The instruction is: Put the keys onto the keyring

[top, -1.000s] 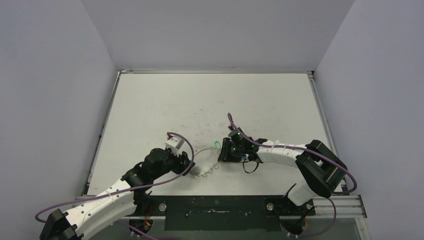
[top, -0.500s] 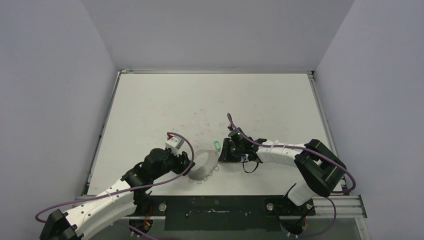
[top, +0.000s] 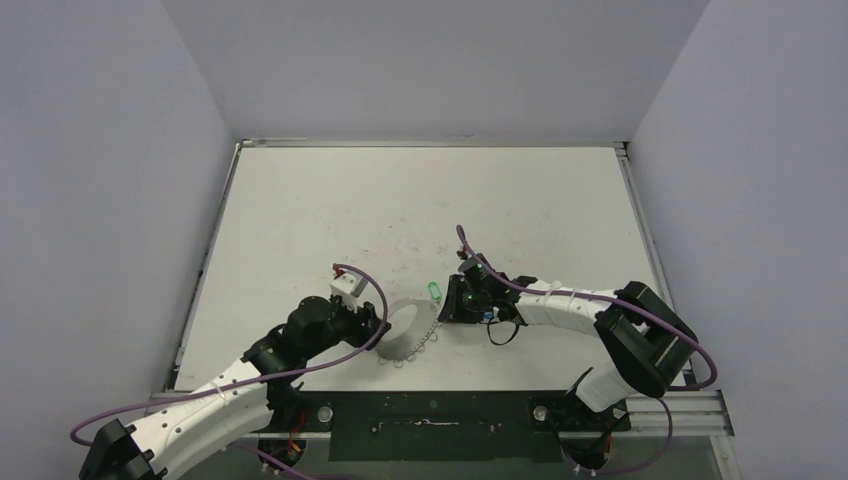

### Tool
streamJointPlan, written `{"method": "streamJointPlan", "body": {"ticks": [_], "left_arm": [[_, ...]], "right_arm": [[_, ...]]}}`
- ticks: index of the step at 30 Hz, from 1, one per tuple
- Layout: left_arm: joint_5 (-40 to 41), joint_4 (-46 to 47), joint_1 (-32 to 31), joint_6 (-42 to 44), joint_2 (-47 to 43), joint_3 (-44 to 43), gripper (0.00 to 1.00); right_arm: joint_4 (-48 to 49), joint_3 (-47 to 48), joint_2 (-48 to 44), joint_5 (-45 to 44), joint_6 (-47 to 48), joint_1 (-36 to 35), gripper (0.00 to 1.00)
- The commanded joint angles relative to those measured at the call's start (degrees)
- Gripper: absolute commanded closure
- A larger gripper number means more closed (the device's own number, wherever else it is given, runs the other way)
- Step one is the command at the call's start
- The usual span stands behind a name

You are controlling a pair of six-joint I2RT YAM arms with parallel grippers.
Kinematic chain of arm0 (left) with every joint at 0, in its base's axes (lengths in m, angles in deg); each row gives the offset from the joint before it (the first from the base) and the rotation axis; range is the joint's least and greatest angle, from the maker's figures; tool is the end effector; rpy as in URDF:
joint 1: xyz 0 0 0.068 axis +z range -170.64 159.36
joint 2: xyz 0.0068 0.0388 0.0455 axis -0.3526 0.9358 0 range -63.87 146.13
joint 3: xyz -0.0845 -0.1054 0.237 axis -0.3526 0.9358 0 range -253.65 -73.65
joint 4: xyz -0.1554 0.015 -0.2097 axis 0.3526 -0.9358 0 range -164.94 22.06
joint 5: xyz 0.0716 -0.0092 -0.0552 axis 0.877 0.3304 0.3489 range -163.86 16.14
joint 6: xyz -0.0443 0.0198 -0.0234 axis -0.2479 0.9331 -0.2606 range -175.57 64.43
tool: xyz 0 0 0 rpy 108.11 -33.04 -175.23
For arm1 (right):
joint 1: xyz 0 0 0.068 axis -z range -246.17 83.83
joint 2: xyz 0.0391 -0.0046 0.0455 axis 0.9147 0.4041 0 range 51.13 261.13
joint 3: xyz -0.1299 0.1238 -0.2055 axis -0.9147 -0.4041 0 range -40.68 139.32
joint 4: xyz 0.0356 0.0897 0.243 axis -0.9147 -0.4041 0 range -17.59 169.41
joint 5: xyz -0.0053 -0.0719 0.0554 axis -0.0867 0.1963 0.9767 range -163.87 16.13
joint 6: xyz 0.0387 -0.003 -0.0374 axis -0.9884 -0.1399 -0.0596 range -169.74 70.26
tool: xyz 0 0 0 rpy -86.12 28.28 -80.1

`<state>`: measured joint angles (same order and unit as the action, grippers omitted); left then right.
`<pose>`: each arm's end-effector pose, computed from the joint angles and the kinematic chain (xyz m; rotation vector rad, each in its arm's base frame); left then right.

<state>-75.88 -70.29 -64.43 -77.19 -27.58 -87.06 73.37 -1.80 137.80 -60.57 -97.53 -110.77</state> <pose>0.1113 -0.1084 0.1831 0.4257 2.0512 -0.7489 0.1921 0.2010 0.1481 -0.0282 2.7391 0.8658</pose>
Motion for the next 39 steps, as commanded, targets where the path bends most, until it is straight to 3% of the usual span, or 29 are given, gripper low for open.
{"method": "streamJointPlan", "body": {"ticks": [1,15,17,20,22,31,39], "left_arm": [[-0.69,2.51,0.19,0.96,-1.03,-0.48,0.47],[-0.5,2.44,0.19,1.78,-1.97,-0.64,0.47],[-0.42,2.44,0.18,2.23,-2.12,-0.82,0.47],[-0.3,2.44,0.19,2.77,-2.42,-1.21,0.47],[-0.27,2.44,0.14,3.23,-2.5,-1.5,0.46],[-0.28,0.15,0.13,6.37,-4.09,-2.41,0.46],[-1.57,1.12,0.19,9.88,-6.75,-2.41,0.46]], "right_arm": [[3.61,-0.09,0.08,0.93,-0.49,0.3,0.85],[3.98,0.48,1.58,2.6,-0.11,0.62,0.8],[4.11,0.5,1.81,2.9,0.11,0.61,0.84],[3.35,0.95,1.43,2.96,0.7,0.58,0.98],[1.78,1.75,0.73,2.64,2.04,0.57,1.0],[-9.45,8.94,-7.94,1.69,16.06,0.48,1.0],[-9.97,9.94,-15.65,2.55,27.68,-0.15,1.0]]}}
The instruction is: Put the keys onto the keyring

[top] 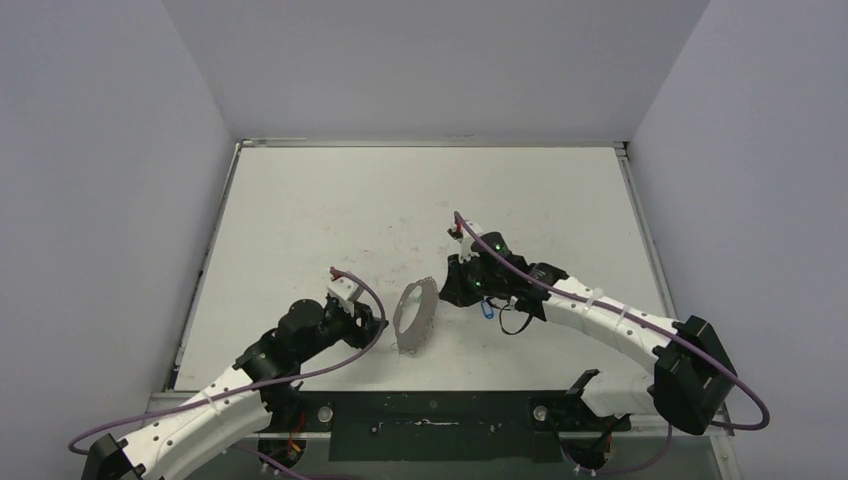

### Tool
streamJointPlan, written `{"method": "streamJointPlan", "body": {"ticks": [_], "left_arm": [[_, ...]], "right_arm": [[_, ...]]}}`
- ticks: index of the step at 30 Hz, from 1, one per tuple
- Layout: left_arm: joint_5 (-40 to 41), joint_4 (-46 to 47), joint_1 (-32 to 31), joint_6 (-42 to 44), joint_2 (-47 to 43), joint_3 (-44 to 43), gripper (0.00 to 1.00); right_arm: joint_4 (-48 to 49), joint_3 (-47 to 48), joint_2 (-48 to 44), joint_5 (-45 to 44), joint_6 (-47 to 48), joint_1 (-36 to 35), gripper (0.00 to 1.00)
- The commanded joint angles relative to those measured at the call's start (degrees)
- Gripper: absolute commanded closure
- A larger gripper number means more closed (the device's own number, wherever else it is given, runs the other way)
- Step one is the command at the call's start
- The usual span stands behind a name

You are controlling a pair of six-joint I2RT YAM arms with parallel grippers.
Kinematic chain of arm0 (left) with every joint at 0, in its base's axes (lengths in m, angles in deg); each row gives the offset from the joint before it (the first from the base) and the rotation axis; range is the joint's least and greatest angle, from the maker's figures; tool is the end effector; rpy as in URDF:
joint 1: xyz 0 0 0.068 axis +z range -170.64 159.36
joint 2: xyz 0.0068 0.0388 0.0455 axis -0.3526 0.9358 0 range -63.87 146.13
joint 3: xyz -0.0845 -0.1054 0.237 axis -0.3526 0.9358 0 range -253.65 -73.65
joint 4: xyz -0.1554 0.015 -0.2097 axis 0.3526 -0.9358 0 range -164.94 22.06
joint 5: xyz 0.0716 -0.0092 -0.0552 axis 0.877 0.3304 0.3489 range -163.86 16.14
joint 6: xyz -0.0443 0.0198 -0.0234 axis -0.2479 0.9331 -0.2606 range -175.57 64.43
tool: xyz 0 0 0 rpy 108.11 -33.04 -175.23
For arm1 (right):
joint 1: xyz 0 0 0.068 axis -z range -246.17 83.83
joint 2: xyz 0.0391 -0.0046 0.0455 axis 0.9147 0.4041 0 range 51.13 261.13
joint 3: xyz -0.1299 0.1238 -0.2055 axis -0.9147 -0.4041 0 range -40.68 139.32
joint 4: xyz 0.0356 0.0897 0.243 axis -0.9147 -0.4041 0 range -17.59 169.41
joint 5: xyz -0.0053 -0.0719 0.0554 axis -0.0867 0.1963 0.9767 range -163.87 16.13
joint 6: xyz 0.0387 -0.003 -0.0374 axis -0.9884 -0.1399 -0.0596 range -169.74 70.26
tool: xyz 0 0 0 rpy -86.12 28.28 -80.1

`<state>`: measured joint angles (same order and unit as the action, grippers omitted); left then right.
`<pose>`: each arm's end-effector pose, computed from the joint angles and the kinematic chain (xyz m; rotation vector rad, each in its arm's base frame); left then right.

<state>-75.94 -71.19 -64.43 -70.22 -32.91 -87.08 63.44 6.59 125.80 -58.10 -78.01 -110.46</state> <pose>0.1058 -0.1031 0.1939 0.5274 1.9297 -0.7056 0.1894 0.1983 0.2342 -0.4939 2.4428 0.9120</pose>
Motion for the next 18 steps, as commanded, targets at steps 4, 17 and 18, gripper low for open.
{"method": "streamJointPlan", "body": {"ticks": [4,17,18], "left_arm": [[-3.73,4.96,0.16,4.73,-1.94,-2.31,0.46],[-17.36,23.08,0.09,11.74,2.56,-0.37,0.46],[-18.28,24.31,0.05,12.05,3.3,-0.37,0.46]], "right_arm": [[2.61,0.17,-7.29,2.82,13.33,-1.16,1.0],[10.81,-5.6,-17.47,16.4,29.91,-3.06,1.0],[11.93,-6.25,-18.06,17.67,30.21,-3.2,1.0]]}}
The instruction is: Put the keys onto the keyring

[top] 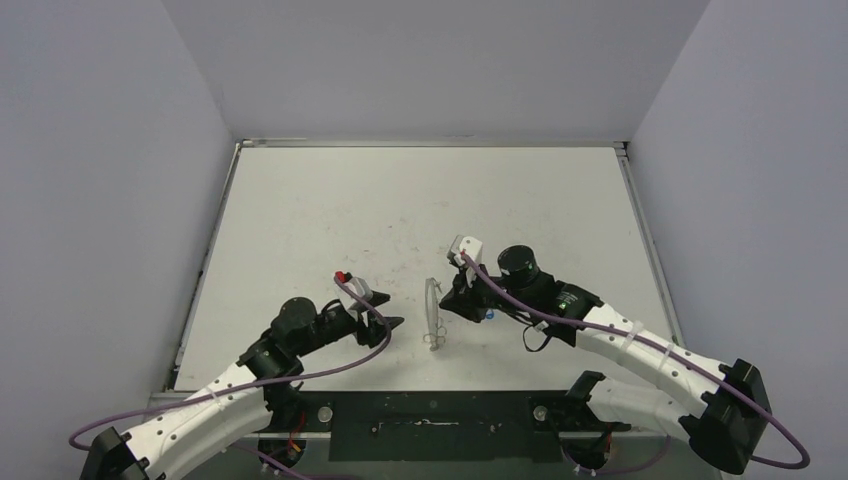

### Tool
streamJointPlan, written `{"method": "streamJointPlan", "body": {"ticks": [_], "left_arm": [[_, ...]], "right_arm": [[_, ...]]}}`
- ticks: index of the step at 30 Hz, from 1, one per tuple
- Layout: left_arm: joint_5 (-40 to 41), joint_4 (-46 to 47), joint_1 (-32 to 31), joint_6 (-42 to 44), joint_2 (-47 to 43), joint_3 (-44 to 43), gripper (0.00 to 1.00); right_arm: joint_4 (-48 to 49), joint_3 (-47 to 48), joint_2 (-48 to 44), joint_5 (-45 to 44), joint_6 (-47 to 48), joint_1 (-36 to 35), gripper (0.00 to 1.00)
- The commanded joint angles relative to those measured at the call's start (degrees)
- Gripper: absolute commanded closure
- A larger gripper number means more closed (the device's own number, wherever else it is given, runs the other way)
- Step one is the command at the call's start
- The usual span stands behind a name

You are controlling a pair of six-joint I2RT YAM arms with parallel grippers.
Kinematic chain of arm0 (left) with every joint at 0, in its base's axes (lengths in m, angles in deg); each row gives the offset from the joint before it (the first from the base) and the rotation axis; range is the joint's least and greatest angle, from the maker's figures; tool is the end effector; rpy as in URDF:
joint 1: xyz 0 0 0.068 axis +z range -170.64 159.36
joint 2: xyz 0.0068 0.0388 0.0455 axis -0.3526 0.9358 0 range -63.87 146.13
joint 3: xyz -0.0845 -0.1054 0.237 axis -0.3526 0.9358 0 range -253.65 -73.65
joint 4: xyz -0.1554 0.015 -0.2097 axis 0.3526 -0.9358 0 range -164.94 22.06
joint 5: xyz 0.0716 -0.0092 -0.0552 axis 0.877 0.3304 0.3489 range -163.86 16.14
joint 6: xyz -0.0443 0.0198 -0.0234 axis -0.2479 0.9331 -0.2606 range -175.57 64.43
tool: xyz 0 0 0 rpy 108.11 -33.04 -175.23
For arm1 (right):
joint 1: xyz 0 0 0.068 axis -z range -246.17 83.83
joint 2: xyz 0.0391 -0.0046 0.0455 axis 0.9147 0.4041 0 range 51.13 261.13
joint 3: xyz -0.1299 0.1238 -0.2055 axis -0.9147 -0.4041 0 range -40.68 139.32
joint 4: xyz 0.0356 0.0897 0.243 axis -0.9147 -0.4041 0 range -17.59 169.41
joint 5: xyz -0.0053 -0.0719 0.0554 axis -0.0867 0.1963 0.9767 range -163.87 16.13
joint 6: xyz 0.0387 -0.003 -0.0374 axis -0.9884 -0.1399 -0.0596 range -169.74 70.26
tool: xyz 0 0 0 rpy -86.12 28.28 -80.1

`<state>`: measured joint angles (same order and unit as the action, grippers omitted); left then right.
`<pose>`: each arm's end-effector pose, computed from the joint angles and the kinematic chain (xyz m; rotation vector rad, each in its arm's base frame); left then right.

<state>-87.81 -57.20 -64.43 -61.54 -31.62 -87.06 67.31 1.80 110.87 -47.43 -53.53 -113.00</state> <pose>0.1063 -0.1137 0.2168 0.7528 1.6167 -0.8442 0.1466 0.1794 0.2742 -1.0718 1.9063 1.0016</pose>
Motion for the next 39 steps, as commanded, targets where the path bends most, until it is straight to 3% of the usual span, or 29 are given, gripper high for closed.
{"method": "streamJointPlan", "body": {"ticks": [1,11,18,22,31,34,39], "left_arm": [[-7.29,11.59,0.02,3.66,2.76,-0.43,0.46],[-9.2,18.44,-0.05,3.3,8.12,-0.61,0.44],[-5.45,21.32,-0.94,-4.09,11.43,-0.3,0.44],[2.66,20.78,-4.1,-11.63,15.26,-1.15,0.41],[23.57,17.41,-19.22,-12.55,25.04,-7.88,0.33],[26.93,17.25,-21.16,-12.17,28.18,-9.64,0.24],[33.41,17.92,-22.71,-11.7,32.81,-11.74,0.25]], "right_arm": [[8.86,-1.98,-3.73,7.49,6.05,-0.72,1.0],[2.23,0.5,-2.1,3.91,5.25,-0.81,1.0],[-1.52,3.88,0.1,-3.59,-2.19,-0.81,1.0],[-2.36,5.31,0.49,-10.18,-10.15,-0.91,1.0],[-7.95,9.64,5.99,-18.28,-18.44,-2.14,1.0],[-8.07,9.99,6.7,-18.91,-19.09,-2.69,1.0],[-8.35,10.01,6.0,-19.61,-19.17,-3.0,1.0]]}}
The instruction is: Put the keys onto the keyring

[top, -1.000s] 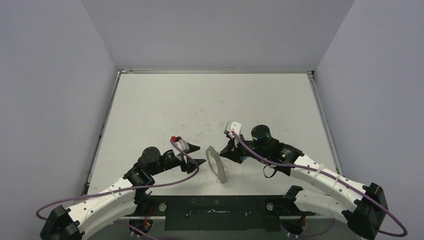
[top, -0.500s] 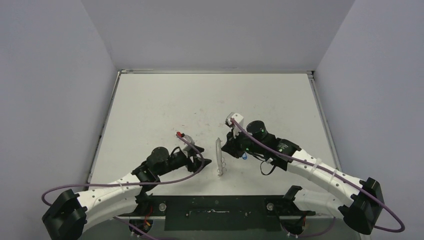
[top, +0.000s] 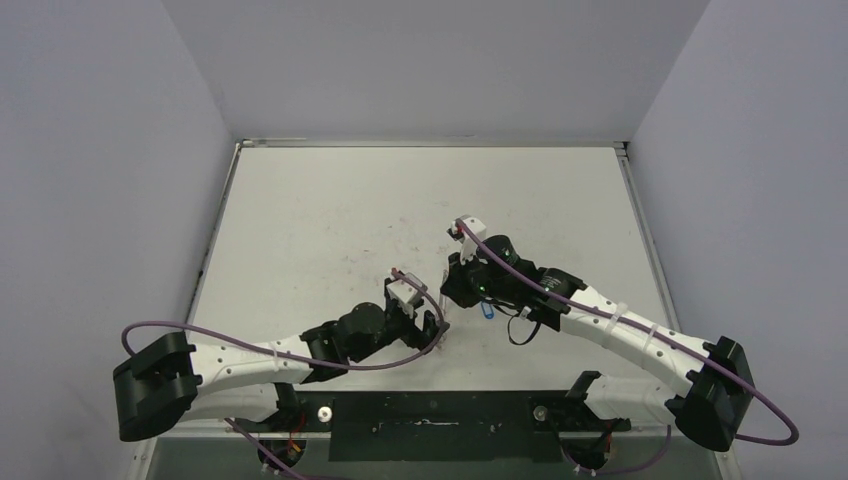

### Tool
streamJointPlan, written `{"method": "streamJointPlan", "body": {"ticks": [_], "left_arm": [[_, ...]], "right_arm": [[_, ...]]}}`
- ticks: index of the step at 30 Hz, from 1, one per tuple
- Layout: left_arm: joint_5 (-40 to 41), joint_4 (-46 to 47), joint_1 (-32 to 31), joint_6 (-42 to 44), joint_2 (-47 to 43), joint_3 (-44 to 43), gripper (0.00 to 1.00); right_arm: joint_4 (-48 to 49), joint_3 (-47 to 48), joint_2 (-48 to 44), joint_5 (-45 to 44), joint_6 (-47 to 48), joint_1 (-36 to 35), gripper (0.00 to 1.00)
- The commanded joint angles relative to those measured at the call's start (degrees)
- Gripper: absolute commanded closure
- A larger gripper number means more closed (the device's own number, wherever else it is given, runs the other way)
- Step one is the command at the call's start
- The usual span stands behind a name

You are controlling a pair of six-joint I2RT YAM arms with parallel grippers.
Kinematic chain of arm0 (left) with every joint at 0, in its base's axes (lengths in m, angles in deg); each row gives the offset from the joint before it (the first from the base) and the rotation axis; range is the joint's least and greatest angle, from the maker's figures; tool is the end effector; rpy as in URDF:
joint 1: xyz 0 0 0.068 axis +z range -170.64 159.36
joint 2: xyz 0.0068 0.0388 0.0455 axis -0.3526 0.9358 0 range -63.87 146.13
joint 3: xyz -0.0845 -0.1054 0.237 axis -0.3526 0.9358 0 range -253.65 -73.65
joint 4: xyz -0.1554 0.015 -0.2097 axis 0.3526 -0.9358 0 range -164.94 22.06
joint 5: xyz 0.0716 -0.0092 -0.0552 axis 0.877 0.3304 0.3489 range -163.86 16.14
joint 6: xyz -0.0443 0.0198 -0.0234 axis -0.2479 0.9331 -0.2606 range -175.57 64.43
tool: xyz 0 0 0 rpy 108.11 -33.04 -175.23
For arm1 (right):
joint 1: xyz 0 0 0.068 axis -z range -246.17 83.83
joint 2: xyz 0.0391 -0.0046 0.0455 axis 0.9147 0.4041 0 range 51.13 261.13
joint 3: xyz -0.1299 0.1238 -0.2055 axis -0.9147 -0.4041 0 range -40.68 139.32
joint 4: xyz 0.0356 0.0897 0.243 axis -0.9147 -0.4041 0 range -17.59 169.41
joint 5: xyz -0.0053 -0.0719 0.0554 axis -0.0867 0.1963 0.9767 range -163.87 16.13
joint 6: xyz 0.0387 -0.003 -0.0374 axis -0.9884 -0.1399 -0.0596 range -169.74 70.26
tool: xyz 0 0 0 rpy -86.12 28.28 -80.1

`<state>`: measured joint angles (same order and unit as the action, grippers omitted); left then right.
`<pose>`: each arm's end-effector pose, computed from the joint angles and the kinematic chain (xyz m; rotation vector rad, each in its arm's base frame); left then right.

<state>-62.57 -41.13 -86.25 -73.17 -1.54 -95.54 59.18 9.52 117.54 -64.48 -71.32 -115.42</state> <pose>0.1008 -0.2053 0.2084 0.6321 1.7792 -0.8439 0.1616 0.1964 0.2798 -0.6524 2.2436 0.8388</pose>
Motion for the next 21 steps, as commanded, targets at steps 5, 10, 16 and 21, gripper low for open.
{"method": "streamJointPlan", "body": {"ticks": [5,10,16,21], "left_arm": [[9.31,0.01,-1.19,1.76,4.46,-5.14,0.27],[8.57,0.7,-1.19,2.0,2.17,-3.11,0.29],[6.89,1.18,-1.19,1.26,4.48,-4.21,0.31],[6.54,2.07,-1.19,1.29,7.98,-5.18,0.32]], "right_arm": [[-2.21,2.45,-1.1,-4.12,-0.42,-0.76,1.0],[-1.42,1.81,-1.57,-4.2,-0.87,-0.76,1.0],[-0.97,2.23,-0.75,-3.51,-1.69,-0.76,1.0],[-3.06,3.21,-0.35,-3.52,-1.71,-0.76,1.0]]}}
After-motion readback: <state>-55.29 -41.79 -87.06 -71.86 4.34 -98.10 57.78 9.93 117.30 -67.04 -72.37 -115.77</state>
